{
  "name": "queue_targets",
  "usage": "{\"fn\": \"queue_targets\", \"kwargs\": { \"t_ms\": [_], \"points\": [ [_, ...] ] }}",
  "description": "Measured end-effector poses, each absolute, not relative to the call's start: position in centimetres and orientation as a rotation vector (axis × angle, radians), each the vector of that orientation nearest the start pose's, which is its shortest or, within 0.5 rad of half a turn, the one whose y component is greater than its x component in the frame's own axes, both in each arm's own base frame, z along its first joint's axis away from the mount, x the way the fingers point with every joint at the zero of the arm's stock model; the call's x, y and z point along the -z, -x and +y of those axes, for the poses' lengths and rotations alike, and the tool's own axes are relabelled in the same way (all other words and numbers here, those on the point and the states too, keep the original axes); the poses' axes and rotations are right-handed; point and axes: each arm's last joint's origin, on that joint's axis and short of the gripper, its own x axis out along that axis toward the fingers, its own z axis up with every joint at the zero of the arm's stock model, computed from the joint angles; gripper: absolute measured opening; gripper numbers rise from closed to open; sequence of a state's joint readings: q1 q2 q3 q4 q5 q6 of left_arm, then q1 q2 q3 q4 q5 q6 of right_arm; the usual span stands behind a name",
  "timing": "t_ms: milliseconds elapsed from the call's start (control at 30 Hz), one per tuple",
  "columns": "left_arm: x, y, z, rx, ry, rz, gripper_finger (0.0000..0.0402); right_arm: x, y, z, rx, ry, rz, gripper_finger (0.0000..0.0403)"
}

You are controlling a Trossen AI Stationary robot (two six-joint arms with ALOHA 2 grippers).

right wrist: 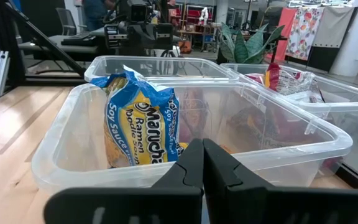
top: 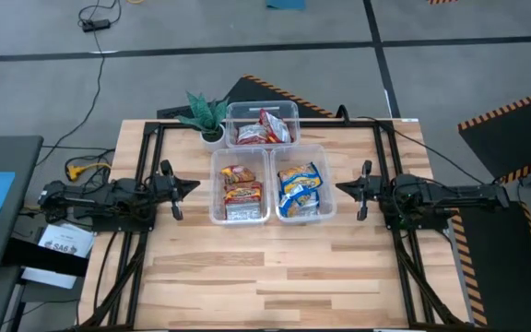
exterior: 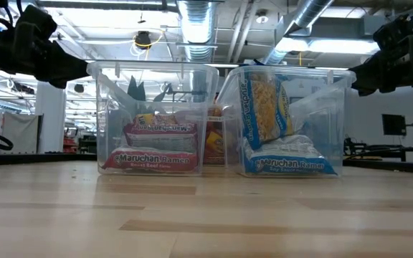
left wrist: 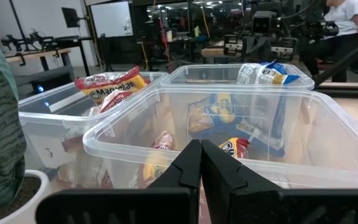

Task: Sort Maruchan noodles
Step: Return to Home Position

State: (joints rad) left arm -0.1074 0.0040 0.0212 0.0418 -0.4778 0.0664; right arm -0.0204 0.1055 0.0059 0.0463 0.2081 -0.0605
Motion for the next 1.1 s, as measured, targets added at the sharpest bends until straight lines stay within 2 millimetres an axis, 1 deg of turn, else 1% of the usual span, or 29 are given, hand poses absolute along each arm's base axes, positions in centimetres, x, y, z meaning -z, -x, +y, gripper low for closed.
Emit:
{"fn": "queue_targets", "kwargs": {
  "t_ms": [367,467,1100],
  "points": [
    [-17.46,-9.41,0.33,-0.374,-0.041,-0.049,0.0000,-16.29,-10.25,-0.81,0.228,0.064,0.043,0.0018],
    [-17.55,-9.44,0.33,-0.375,-0.028,-0.084,0.0000,-16.30,-10.25,-0.81,0.228,0.064,0.043,0.0018],
    [-17.50,-9.46,0.32,-0.374,-0.028,-0.083,0.0000,-16.31,-10.25,-0.81,0.229,0.063,0.041,0.0018]
  ]
}}
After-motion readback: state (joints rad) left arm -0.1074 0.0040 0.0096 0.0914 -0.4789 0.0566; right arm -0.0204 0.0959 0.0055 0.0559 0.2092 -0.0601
